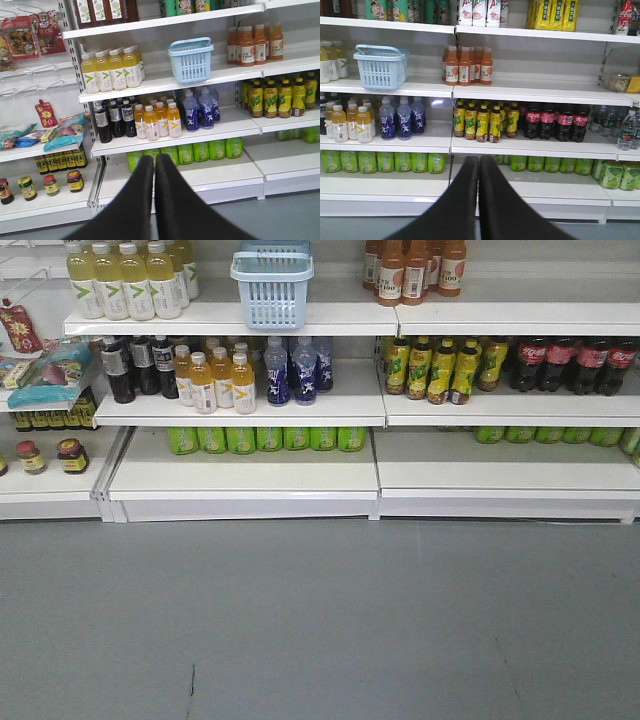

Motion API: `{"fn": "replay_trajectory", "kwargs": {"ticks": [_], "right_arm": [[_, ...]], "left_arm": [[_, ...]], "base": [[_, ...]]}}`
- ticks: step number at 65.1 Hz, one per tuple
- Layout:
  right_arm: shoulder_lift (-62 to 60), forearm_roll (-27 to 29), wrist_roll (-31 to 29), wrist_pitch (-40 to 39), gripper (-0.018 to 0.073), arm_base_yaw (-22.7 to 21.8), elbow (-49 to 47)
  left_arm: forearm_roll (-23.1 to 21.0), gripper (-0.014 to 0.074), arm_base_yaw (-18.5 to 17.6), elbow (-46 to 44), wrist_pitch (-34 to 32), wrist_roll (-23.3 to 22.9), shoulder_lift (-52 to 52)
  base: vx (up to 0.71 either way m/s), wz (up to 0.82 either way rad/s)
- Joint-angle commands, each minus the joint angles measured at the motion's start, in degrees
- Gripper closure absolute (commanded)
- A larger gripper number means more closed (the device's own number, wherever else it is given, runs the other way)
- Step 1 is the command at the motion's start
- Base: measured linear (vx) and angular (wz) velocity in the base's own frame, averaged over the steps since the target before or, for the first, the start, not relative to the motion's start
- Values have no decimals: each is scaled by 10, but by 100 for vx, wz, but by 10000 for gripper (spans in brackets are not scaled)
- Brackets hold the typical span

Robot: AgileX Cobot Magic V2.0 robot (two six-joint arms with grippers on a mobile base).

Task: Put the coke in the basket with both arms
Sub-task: 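Drive the base toward the shelf holding the light-blue basket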

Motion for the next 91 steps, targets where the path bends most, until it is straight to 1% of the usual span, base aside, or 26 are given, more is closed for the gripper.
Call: {"fn": "replay_trajectory", "kwargs": {"ticks": [1, 91], "right_arm": [[-10, -2, -3, -40, 568, -4, 6], [-10, -2, -3, -40, 568, -4, 6]], "left_arm": [[-2, 603, -1, -1, -41, -3, -10], [-2, 603, -1, -1, -41, -3, -10]], "base": [[0, 0], [2, 1]]}}
